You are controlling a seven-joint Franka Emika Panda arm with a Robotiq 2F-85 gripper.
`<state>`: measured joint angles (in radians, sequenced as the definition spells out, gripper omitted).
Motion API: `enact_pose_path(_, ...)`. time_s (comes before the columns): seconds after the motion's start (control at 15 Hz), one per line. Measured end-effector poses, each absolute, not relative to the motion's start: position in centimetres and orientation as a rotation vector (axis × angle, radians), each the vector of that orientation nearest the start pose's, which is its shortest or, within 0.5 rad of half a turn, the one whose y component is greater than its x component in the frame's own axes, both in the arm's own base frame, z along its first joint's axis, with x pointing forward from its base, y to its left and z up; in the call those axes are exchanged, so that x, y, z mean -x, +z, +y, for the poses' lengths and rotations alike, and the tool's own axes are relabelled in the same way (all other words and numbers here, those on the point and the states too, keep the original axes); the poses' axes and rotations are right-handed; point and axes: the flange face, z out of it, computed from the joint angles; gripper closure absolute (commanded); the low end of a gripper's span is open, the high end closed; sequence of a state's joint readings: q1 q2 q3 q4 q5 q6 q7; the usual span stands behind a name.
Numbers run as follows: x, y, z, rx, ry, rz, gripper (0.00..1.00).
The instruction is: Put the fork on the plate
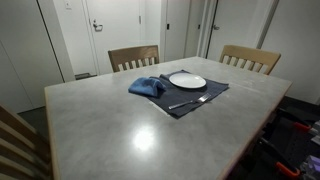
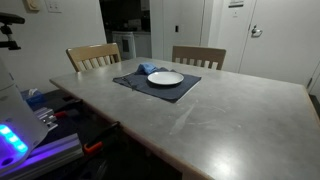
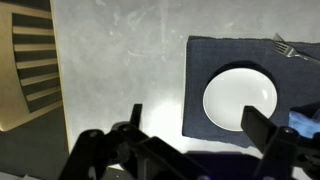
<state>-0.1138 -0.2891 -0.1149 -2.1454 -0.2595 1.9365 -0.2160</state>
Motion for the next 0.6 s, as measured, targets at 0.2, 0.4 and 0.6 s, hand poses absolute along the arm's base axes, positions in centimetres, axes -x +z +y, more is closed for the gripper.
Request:
enact_pose_path(0.2, -47.8, 51.2, -12.4, 3.301, -0.157, -0.369, 0.0)
enact_pose_path(0.4, -48.7, 49.0, -11.7, 3.194, -0.216, -0.553, 0.0)
enact_pose_path(0.6, -48.8, 47.5, -10.4, 3.088, -0.231, -0.706, 0.0)
